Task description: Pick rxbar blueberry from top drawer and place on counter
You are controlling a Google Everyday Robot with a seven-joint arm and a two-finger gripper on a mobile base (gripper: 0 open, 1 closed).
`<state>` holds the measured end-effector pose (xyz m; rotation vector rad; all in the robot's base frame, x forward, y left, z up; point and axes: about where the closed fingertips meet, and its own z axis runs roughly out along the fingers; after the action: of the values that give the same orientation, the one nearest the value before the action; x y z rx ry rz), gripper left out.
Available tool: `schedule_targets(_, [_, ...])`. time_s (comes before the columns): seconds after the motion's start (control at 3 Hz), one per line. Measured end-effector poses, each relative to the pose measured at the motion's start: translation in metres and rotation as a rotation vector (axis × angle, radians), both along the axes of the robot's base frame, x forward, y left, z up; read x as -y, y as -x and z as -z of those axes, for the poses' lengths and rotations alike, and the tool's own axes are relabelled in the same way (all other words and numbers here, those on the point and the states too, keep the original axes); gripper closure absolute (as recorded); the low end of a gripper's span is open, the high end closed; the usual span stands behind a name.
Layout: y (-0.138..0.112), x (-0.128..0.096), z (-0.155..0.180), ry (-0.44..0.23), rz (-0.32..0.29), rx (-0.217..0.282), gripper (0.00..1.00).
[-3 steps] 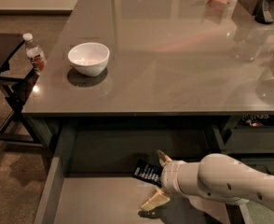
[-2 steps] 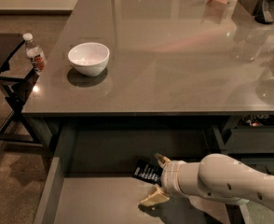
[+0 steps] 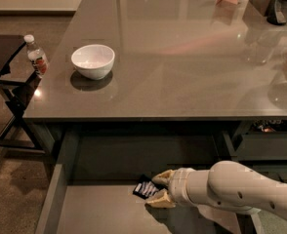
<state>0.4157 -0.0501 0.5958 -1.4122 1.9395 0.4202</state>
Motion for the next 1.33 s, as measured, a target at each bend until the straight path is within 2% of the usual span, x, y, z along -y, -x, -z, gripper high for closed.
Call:
schedule_targets(0.33, [0.0,0.0,0.0,0.0,0.0,0.0,0.86])
schedule_targets(0.67, [0.0,0.0,0.0,0.0,0.0,0.0,1.0])
schedule_targets(1.0, [0.0,-0.001,-0.002,-0.002,-0.009,-0.011,1.0])
schedule_targets(1.33, [-0.007,0.005,-0.03,-0.011,-0.019,-0.014,1.0])
